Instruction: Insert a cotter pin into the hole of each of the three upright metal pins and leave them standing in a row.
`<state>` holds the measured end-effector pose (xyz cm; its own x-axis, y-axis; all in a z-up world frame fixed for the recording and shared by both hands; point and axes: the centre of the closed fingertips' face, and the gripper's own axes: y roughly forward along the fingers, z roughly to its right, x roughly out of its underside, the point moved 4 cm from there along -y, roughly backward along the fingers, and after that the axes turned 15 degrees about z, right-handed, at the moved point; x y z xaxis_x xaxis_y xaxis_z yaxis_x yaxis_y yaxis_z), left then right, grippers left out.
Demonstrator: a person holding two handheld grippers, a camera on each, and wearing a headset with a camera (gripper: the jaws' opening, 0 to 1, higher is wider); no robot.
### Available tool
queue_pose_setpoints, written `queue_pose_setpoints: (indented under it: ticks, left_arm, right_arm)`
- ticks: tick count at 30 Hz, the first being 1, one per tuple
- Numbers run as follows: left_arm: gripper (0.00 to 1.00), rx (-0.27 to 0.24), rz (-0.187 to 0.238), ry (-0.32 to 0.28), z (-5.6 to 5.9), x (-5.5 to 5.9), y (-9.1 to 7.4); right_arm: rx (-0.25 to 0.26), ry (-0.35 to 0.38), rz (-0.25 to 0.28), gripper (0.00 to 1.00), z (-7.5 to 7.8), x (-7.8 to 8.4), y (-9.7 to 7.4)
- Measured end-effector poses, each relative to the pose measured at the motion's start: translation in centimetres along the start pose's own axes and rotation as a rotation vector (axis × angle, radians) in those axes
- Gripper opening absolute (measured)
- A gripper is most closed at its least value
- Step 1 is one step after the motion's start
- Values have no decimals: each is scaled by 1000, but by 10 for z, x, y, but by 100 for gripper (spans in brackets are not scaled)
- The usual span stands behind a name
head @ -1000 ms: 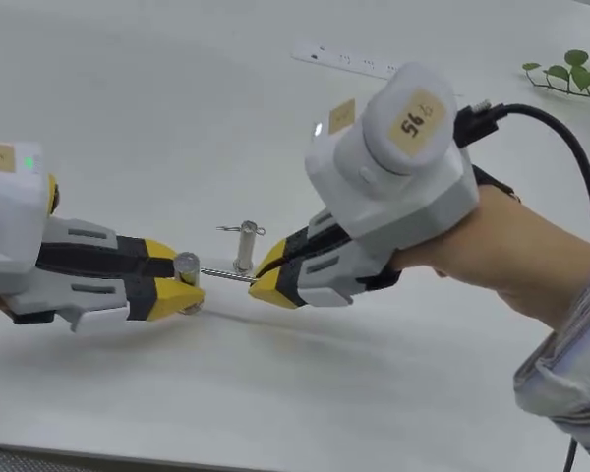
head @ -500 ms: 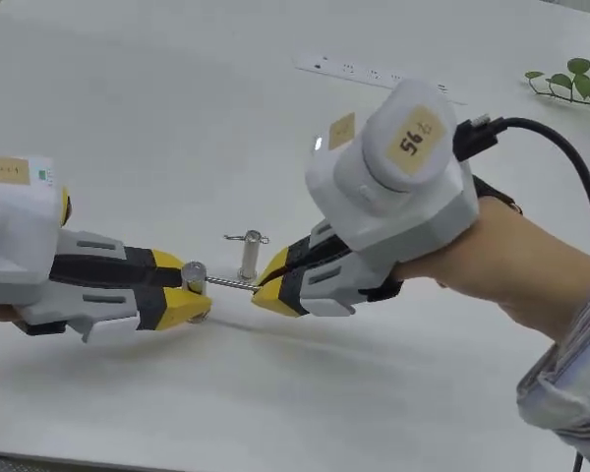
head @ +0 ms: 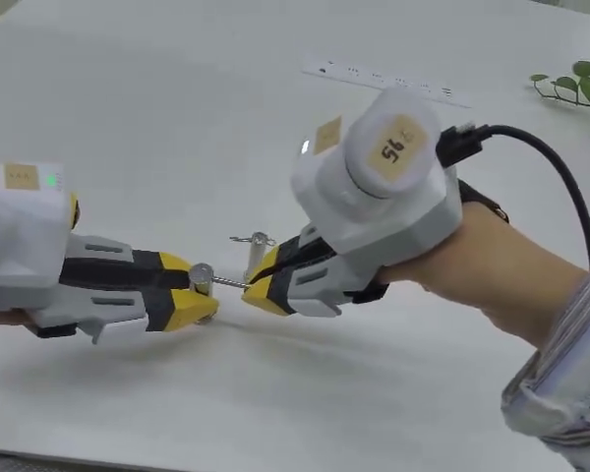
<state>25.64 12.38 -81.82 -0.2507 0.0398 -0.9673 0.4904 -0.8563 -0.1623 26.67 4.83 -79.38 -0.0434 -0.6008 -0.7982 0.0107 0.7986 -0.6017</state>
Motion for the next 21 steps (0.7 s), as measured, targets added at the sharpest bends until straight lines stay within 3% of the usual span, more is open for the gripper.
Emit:
queue_pose_setpoints:
  ticks: [10, 15, 17, 21]
  left_arm:
    - [13, 2, 0, -4, 4, 0, 4]
    - [13, -3, -1, -4, 3, 0, 5]
    - [13, -4, -1, -4, 3, 0, 5]
    - [13, -3, -2, -8, 3, 0, 5]
  right_arm:
    - [17, 14, 21, 4, -1, -10, 16]
    - [11, -23, 38, 5, -1, -11, 13]
    - [7, -20, 45, 11, -2, -10, 11]
    - [17, -28, 17, 12, 1, -4, 4]
